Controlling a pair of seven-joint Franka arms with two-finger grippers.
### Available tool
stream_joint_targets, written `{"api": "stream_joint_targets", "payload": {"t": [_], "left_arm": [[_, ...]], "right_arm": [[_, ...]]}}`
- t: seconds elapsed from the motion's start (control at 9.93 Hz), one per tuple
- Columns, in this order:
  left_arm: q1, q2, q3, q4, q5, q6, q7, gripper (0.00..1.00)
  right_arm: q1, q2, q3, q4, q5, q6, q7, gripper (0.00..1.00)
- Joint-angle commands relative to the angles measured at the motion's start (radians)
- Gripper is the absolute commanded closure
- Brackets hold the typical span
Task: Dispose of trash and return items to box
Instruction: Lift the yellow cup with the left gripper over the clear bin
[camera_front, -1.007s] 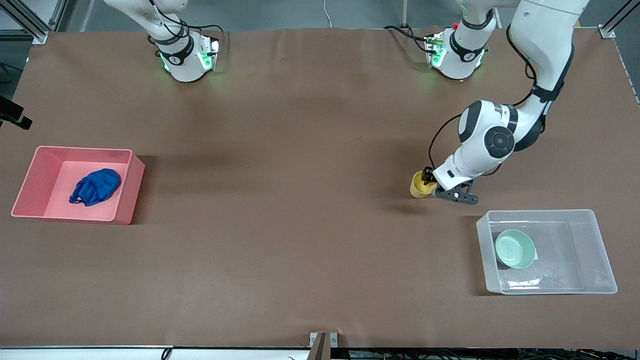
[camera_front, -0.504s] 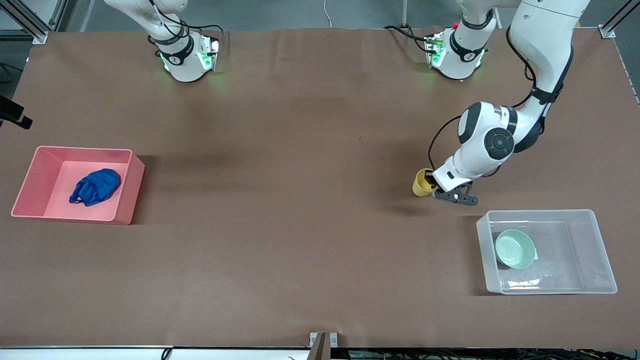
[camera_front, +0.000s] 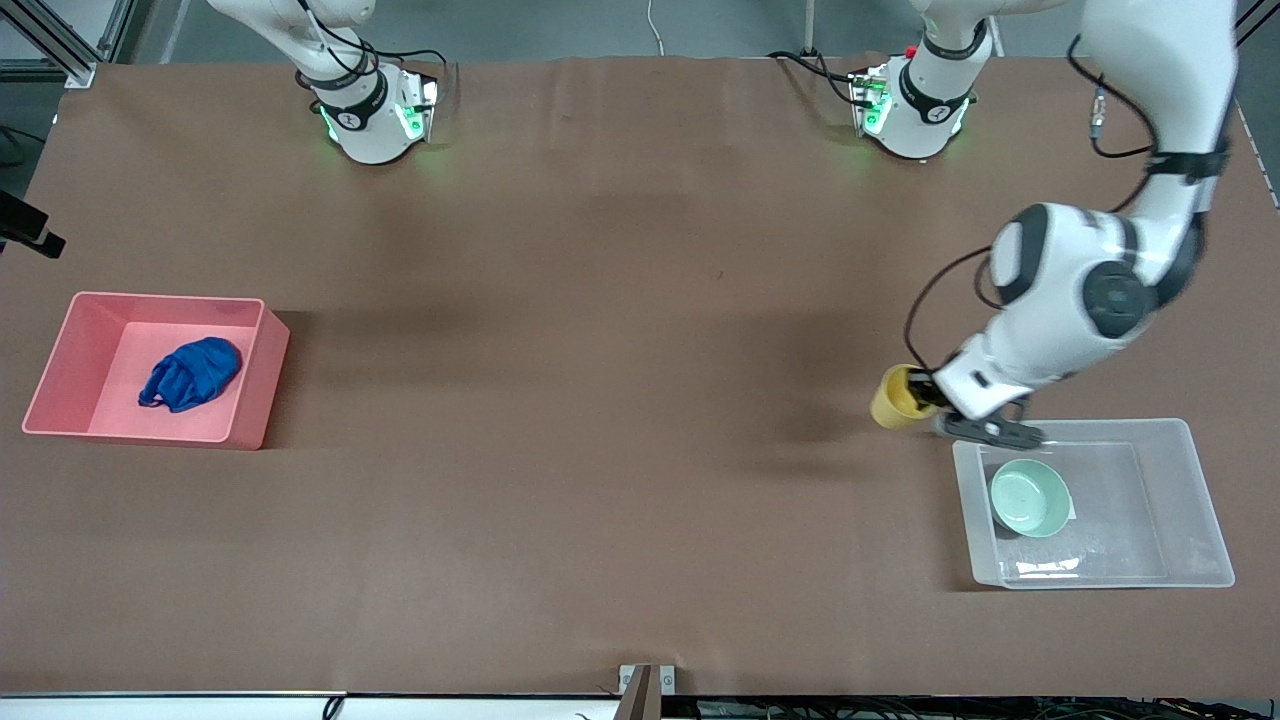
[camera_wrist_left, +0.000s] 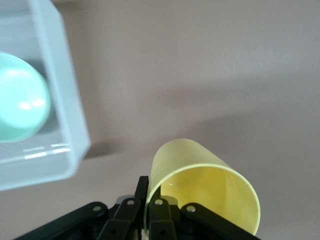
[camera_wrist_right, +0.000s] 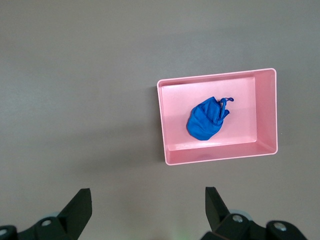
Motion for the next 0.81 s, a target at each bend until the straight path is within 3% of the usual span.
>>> {"api": "stream_joint_targets", "payload": {"t": [0.0, 0.3, 0.71], "left_arm": [[0.067, 0.131, -0.006, 0.203, 0.02, -0.072, 0.058, 1.0], [0.161, 0.32, 0.008, 0.507, 0.014, -0.201, 0.227, 1.0], [0.169, 0.423, 0.112, 0.563, 0.017, -0.143, 0.344, 1.0]], "right_arm": [[-0.002, -0.006, 0.004, 0.0, -0.003, -0.007, -0.002, 0.0], [-0.004, -0.006, 0.004, -0.002, -0.003, -0.009, -0.004, 0.0], [-0.004, -0.006, 0.004, -0.002, -0.003, -0.014, -0.002, 0.0]]}}
